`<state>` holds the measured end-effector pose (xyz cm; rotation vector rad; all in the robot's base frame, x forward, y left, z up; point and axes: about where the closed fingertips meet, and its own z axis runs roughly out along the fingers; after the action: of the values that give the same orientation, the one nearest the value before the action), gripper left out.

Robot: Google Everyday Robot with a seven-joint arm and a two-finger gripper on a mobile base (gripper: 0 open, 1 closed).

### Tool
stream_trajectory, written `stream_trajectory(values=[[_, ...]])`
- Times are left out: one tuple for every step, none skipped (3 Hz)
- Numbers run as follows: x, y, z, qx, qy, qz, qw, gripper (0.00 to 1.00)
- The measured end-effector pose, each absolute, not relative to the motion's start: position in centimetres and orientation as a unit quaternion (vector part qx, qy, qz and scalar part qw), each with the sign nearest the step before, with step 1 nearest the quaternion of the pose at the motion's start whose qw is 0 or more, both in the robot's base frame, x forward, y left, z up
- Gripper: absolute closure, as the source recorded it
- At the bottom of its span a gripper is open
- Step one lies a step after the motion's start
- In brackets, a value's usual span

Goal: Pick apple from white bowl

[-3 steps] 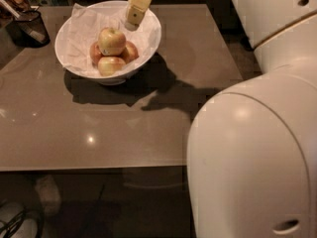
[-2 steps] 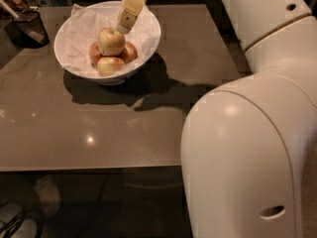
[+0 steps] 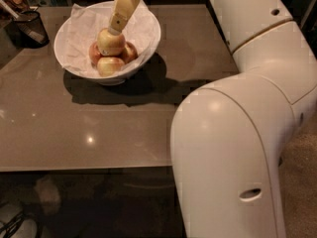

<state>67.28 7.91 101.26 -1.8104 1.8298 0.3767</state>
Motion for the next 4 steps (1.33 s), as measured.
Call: stream_trajectory(values=[[67.4,8.6,100.8,-0.673,0.674,0.153,0.264,0.14],[67.6,9.4,100.2,-0.676,0.670,0.165,0.259,0.15],[67.9,10.1,99.3,-0.676,0.669,0.177,0.253,0.16],[68.2,10.7,98.4,-0.675,0.667,0.193,0.249,0.16]])
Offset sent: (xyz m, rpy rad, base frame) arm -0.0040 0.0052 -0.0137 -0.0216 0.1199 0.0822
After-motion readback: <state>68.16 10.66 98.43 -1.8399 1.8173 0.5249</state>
